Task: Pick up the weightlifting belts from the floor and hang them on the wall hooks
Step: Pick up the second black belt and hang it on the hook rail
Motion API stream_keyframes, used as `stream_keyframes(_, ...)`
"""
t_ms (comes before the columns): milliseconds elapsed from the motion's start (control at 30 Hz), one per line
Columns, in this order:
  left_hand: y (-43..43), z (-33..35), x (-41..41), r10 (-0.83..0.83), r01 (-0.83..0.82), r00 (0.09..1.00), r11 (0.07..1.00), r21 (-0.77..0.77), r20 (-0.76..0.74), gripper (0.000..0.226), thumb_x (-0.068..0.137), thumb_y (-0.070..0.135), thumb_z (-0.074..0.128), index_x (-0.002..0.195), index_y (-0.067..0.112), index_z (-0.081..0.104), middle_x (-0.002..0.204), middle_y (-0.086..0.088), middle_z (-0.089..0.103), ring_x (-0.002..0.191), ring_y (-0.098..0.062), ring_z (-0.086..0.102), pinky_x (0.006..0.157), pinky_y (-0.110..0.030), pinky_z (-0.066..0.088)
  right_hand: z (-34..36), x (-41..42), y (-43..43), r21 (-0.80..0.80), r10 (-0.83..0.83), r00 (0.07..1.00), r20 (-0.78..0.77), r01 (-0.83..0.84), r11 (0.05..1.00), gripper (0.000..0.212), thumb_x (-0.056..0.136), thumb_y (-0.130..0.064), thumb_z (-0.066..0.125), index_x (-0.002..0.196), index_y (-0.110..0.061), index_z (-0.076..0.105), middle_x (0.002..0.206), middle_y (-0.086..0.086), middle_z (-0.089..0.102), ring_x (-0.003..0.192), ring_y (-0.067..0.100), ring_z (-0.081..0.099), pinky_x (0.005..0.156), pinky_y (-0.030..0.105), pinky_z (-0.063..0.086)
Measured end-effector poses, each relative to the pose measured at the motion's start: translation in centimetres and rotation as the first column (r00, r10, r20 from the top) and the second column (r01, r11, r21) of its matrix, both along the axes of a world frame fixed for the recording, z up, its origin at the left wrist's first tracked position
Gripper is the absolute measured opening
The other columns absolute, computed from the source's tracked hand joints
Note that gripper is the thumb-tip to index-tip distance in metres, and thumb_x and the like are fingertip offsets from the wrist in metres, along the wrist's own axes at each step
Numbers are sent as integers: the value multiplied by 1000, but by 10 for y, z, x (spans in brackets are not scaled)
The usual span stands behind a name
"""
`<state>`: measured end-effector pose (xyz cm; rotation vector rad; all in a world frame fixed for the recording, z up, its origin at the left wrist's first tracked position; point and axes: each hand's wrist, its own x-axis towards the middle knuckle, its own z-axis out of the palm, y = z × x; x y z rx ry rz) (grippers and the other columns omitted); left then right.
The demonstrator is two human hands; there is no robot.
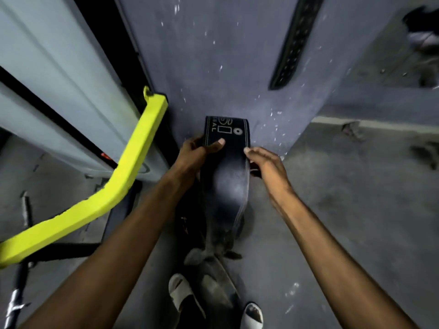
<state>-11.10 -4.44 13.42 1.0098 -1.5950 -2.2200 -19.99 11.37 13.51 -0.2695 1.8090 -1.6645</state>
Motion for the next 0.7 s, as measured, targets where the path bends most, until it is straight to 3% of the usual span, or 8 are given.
stream_keyframes(100, 28, 58, 15, -84, 80, 995, 994, -80, -46, 29, 86, 7, 72, 115, 0, 71, 100, -9, 77, 86, -18, 74, 75, -27, 59, 63, -14, -2, -52, -78, 995, 66, 82, 995, 29, 94, -27, 68, 103, -1, 74, 91, 11, 79, 80, 19, 73, 66, 25, 56)
stream_keyframes(233, 71, 162, 47, -114, 74, 973, 978, -197, -200, 33, 90, -3, 63, 123, -4, 63, 113, -15, 72, 95, -15, 71, 82, -22, 57, 167, -2, 9, -182, -157, 986, 54, 164, 969, 16, 96, -13, 65, 83, -5, 73, 67, 3, 76, 59, 15, 71, 56, 24, 57)
stream_keyframes(367, 117, 232, 82, -82, 2, 962, 956, -295, -261, 30, 86, 0, 70, 116, -2, 67, 110, -12, 75, 93, -16, 71, 82, -26, 58, 265, 18, 22, -328, -181, 983, -24, 164, 930, 21, 96, -10, 62, 77, -10, 71, 75, 9, 73, 68, 22, 67, 72, 34, 56)
stream_keyframes(433, 139, 250, 99, -94, -1, 965, 934, -358, -247, 27, 83, 4, 75, 110, 5, 71, 105, -3, 77, 94, -12, 72, 82, -23, 56, 316, 19, 31, -396, -211, 975, -72, 166, 903, 19, 96, -10, 61, 81, -8, 72, 75, 8, 74, 67, 20, 67, 70, 32, 57)
stream_keyframes(500, 154, 258, 112, -125, 31, 970, 916, -400, -210, 24, 81, 4, 77, 104, 7, 73, 98, 0, 79, 90, -9, 73, 78, -21, 56, 366, 21, 39, -451, -226, 969, -101, 158, 878, 18, 97, -9, 60, 86, -4, 73, 75, 7, 75, 67, 20, 69, 71, 34, 59)
stream_keyframes(600, 165, 270, 126, -215, 123, 967, 863, -489, -137, 22, 78, 15, 83, 93, 3, 74, 91, -5, 79, 79, -11, 70, 72, -27, 55, 421, 25, 51, -490, -229, 955, -187, 112, 865, 19, 97, -14, 61, 92, -1, 74, 90, 16, 75, 87, 29, 67, 89, 48, 55)
stream_keyframes(700, 159, 316, 133, -296, 178, 946, 816, -550, -132, 25, 76, 25, 84, 92, 8, 73, 87, 3, 79, 80, -5, 69, 73, -25, 53, 465, 34, 63, -510, -234, 933, -274, 66, 858, 25, 94, -22, 64, 96, 1, 74, 100, 19, 76, 91, 29, 67, 97, 54, 52)
